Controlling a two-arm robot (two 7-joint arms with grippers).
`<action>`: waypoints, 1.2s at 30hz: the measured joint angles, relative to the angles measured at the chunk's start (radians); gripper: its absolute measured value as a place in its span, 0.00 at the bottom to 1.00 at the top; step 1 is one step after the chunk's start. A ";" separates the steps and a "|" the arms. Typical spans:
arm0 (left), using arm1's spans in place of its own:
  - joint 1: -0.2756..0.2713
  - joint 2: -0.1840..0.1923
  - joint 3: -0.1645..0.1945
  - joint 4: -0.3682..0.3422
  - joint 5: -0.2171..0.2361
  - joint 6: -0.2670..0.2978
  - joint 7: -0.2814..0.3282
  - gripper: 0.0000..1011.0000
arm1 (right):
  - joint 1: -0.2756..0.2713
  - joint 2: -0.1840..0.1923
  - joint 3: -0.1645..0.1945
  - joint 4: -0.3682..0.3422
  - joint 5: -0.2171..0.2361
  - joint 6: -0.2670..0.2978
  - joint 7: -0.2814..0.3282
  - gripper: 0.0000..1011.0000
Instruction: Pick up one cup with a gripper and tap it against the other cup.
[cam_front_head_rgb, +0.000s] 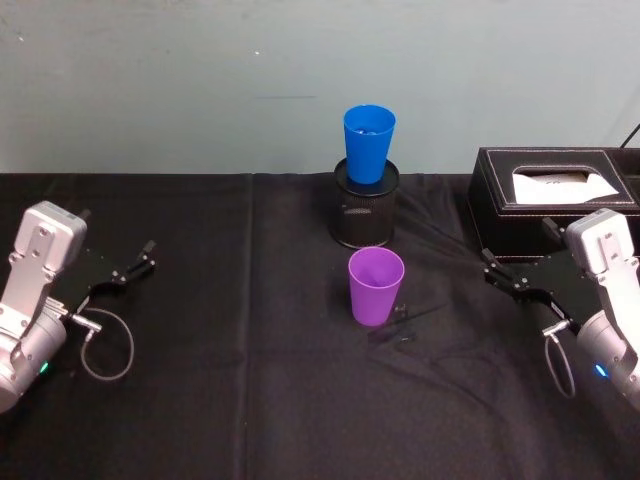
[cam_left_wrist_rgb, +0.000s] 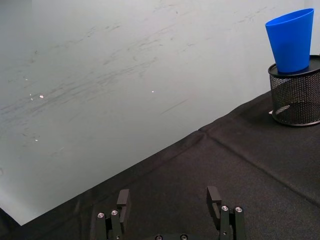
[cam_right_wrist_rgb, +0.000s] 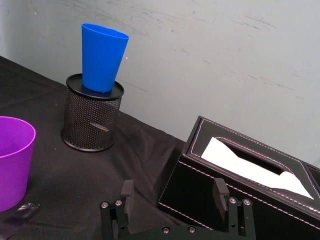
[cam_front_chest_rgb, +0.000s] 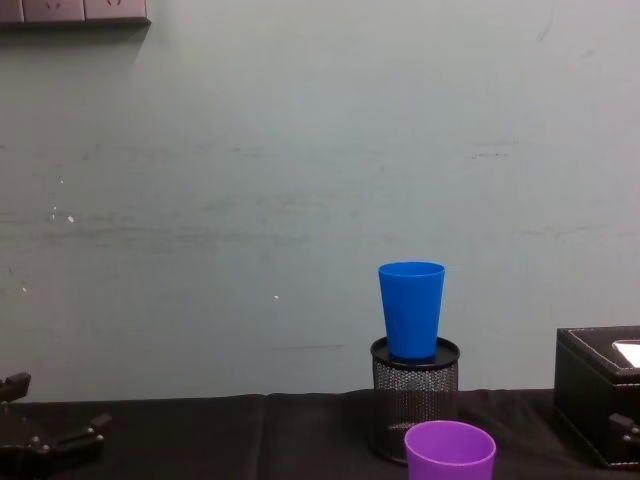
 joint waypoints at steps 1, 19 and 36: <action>0.000 0.000 0.000 0.000 0.000 0.000 0.000 0.99 | 0.000 0.000 0.000 0.000 0.000 0.000 0.000 0.99; 0.000 0.000 0.000 0.000 0.000 0.000 0.000 0.99 | 0.000 0.000 0.000 0.000 0.000 0.000 0.000 0.99; 0.000 0.000 0.000 0.000 0.000 0.000 0.000 0.99 | 0.000 0.000 0.000 0.000 0.000 0.000 0.000 0.99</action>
